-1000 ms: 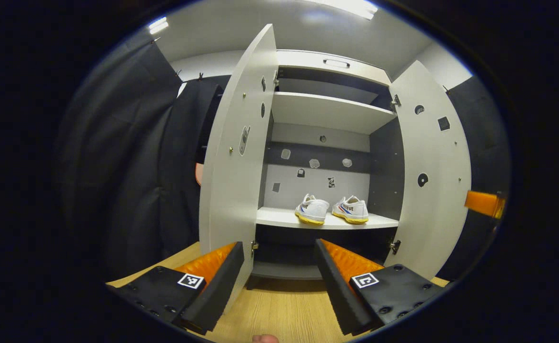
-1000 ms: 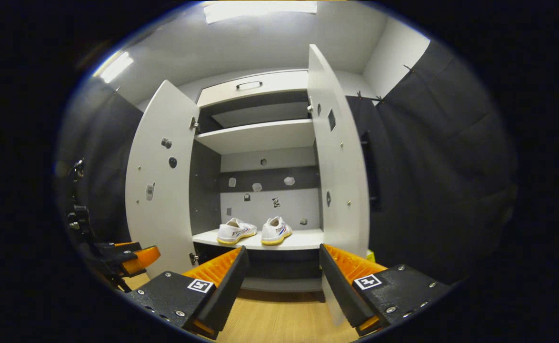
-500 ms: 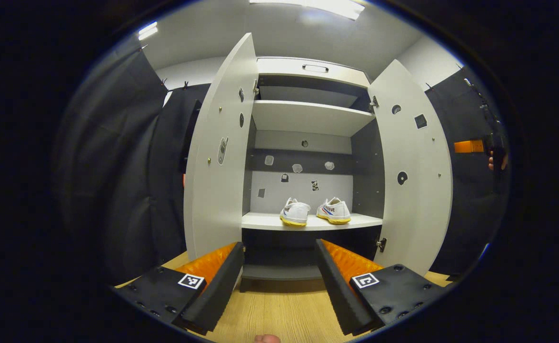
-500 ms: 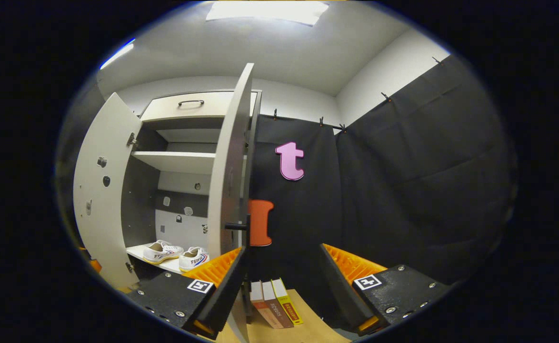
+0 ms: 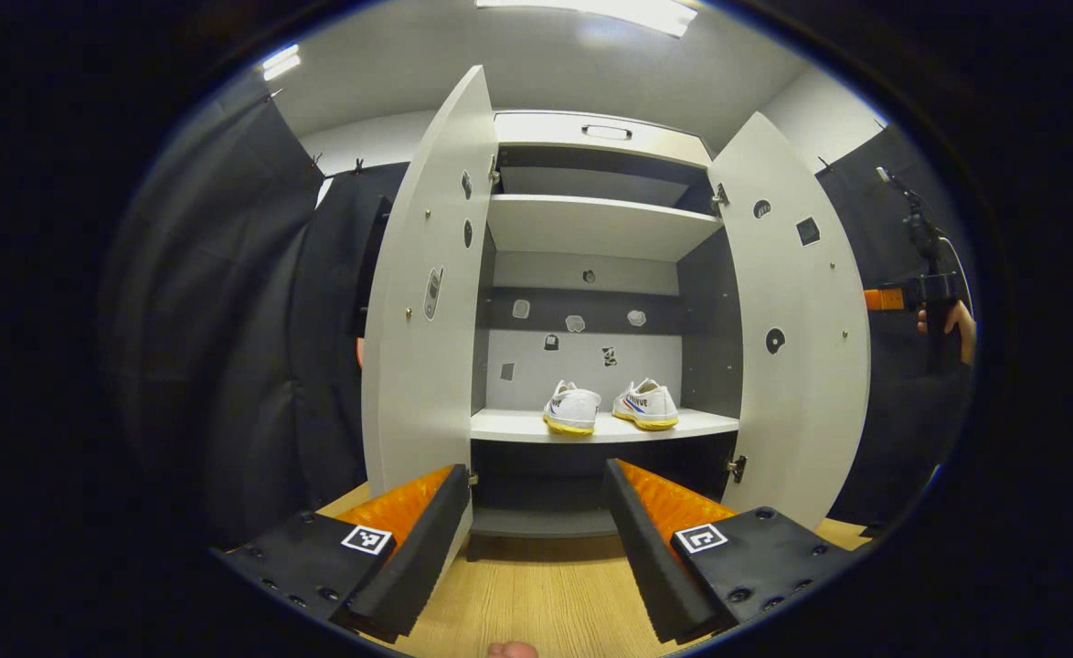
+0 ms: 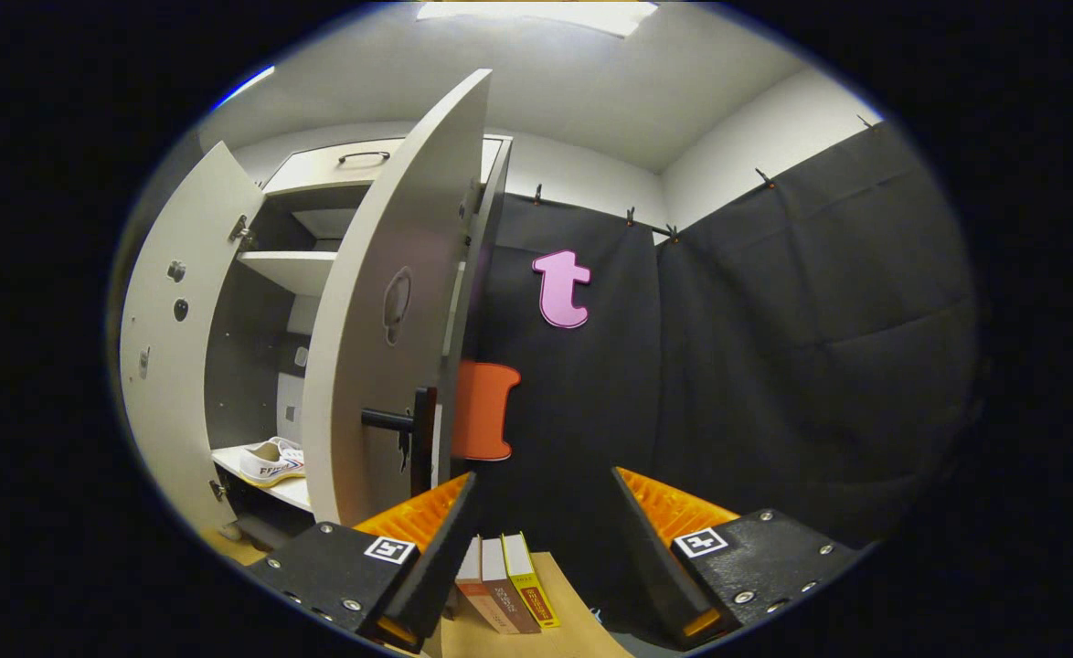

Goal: Grab one shoe with the right hand and put it into the shoe cabinet, grab the other shoe with the left hand and put it into the shoe cabinet; then close the right door with the right hand and the left door with the left hand.

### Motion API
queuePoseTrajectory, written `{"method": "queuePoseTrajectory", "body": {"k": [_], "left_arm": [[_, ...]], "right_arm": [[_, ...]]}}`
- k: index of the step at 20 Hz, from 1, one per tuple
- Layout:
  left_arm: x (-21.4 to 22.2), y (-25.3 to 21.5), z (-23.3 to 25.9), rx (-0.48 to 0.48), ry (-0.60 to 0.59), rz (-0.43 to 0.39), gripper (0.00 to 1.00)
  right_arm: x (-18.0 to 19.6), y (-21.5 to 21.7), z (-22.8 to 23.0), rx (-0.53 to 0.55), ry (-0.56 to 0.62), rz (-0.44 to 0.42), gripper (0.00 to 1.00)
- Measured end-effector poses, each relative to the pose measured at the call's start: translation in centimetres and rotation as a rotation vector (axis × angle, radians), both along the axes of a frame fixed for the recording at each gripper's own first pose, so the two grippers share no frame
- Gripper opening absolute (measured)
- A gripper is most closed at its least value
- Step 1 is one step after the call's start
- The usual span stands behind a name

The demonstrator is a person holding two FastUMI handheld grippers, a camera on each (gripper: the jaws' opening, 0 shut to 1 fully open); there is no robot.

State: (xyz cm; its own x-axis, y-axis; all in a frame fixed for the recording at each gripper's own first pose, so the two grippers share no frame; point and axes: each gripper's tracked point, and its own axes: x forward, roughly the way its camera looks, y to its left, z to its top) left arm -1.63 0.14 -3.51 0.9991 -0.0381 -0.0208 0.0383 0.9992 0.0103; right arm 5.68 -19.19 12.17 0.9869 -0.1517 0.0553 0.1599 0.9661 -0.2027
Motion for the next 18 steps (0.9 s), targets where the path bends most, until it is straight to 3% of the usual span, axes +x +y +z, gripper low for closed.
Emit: {"method": "queuePoseTrajectory", "body": {"k": [5,14,18], "left_arm": [[0.6,-0.1,-0.1,-0.020,0.003,-0.015,0.97],[0.8,1.0,-0.9,-0.018,0.023,-0.004,0.97],[0.8,2.2,-0.7,-0.012,0.020,0.023,0.97]], "right_arm": [[0.2,4.9,-1.1,0.089,0.023,0.098,0.86],[3.4,15.6,-2.2,0.113,0.021,0.301,0.86],[5.1,18.8,-2.3,0.149,0.016,0.367,0.96]]}}
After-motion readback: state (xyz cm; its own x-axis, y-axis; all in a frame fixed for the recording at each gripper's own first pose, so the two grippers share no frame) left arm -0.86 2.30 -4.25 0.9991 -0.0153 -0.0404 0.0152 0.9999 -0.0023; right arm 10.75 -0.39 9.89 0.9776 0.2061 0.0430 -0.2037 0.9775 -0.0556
